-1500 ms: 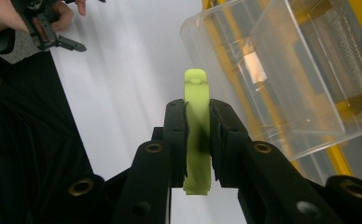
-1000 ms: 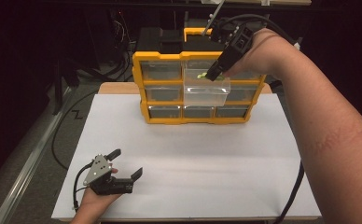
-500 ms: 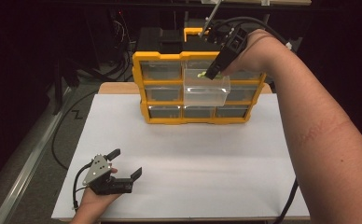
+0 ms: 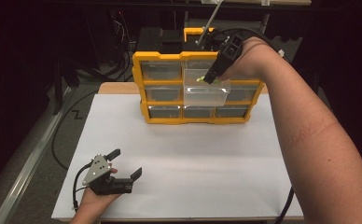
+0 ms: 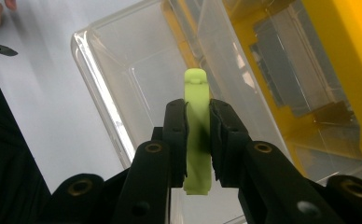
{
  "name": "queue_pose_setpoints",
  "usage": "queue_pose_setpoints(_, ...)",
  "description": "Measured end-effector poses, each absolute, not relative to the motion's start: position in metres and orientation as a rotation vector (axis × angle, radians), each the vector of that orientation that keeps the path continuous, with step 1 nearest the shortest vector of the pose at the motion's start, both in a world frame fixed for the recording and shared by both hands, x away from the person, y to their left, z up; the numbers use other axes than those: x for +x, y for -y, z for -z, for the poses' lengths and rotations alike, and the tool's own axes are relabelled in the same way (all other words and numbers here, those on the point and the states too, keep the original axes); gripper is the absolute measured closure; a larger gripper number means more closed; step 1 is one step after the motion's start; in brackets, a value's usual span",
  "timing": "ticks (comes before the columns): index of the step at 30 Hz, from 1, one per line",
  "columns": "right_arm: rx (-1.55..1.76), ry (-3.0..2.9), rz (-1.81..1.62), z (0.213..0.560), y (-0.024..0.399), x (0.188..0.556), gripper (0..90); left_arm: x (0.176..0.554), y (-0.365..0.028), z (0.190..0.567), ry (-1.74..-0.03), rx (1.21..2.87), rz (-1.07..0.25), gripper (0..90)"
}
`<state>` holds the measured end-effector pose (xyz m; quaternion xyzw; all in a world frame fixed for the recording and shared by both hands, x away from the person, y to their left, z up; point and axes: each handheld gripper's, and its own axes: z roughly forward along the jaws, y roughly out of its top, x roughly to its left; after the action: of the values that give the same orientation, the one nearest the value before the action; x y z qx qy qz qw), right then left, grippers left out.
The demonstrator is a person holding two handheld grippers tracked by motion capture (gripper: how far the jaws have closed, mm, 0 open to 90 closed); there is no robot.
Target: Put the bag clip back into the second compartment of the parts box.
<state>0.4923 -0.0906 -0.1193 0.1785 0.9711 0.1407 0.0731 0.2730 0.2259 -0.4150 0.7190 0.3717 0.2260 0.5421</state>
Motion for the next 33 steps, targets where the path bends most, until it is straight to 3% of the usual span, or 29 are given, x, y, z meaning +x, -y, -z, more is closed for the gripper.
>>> queue_pose_setpoints(8,0.534,-2.909,-0.441,0.117,0.091,0.492,78.3,0.273,-0.226,0.415,-0.879,1.706,-0.539,0.5)
queue_pose_setpoints(9,0.534,-2.904,-0.446,0.116,0.092,0.492,75.2,0.273,-0.226,0.415,-0.880,1.707,-0.538,0.5)
queue_pose_setpoints(10,0.550,-2.885,-0.458,0.114,0.092,0.492,62.6,0.273,-0.226,0.415,-0.881,1.707,-0.539,0.5)
queue_pose_setpoints(13,0.582,-2.872,-0.483,0.102,0.097,0.488,50.4,0.273,-0.227,0.415,-0.883,1.709,-0.539,0.5)
queue_pose_setpoints(22,0.601,-2.855,-0.501,0.081,0.123,0.461,46.9,0.273,-0.225,0.416,-0.881,1.715,-0.535,0.5)
queue_pose_setpoints(33,0.682,-2.860,-0.472,0.112,0.170,0.428,31.1,0.274,-0.226,0.416,-0.897,1.713,-0.540,0.5)
